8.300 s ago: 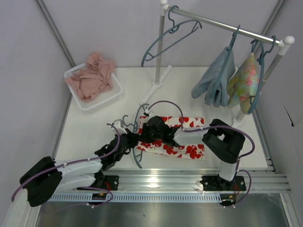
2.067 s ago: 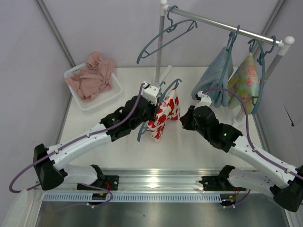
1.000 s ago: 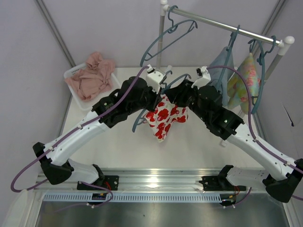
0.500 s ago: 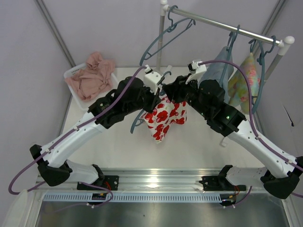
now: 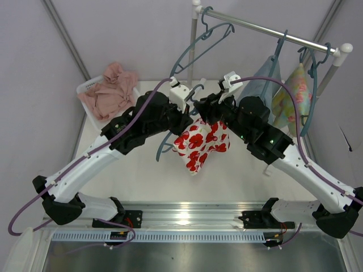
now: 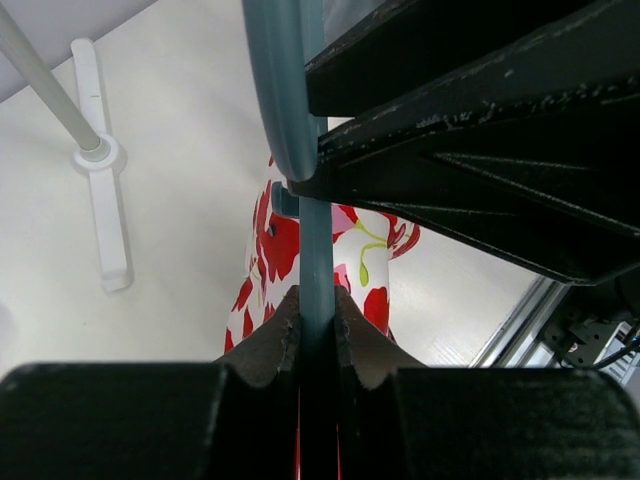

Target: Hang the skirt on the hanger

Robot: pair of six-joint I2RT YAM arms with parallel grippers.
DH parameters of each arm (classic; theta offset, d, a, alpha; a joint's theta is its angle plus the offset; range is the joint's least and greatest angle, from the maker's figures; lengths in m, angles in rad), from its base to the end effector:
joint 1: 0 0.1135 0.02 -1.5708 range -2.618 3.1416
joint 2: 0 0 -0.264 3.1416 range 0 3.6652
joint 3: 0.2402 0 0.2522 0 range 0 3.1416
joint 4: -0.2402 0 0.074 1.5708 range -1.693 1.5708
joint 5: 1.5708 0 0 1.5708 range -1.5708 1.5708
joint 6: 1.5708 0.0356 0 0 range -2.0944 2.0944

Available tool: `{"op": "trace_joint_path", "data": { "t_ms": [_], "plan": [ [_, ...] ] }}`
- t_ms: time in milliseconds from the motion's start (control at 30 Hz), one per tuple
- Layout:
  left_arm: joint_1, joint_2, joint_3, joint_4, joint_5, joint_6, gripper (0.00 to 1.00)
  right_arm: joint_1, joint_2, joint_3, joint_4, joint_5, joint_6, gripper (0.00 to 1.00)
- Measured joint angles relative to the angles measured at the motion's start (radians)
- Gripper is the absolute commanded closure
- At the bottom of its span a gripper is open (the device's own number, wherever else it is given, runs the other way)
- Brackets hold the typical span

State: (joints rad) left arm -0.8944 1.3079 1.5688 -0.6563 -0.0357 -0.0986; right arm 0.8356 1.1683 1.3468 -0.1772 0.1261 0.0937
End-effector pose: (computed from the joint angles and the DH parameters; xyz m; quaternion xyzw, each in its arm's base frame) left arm 0.1723 -0.2127 0.4474 0.3133 0.7709 -0.2510 0.4945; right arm 0.1752 0.1871 0.4591 -0.2141 0.6734 0.2766 0.6512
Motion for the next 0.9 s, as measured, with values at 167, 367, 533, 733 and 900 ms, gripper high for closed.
{"op": "trace_joint_path", "data": {
  "t_ms": [167, 367, 533, 733, 900],
  "plan": [
    [0.002, -0.001, 0.003, 0.000, 0.015, -0.018, 0.98, 0.018, 0.005, -0.010, 0.032, 0.021, -0.029, 0.66],
    [0.003, -0.001, 0.013, -0.008, 0.021, -0.034, 0.98, 0.029, 0.014, -0.031, 0.079, 0.031, -0.056, 0.66],
    [0.003, -0.001, 0.031, -0.018, 0.023, -0.035, 0.98, 0.033, 0.027, -0.046, 0.124, 0.040, -0.079, 0.78],
    [0.006, 0.001, 0.036, -0.037, 0.012, -0.044, 0.98, 0.038, 0.037, -0.057, 0.154, 0.045, -0.113, 1.00],
    [0.008, 0.000, 0.036, -0.037, 0.003, -0.046, 0.88, 0.039, 0.038, -0.072, 0.183, 0.050, -0.113, 1.00]
  ]
}}
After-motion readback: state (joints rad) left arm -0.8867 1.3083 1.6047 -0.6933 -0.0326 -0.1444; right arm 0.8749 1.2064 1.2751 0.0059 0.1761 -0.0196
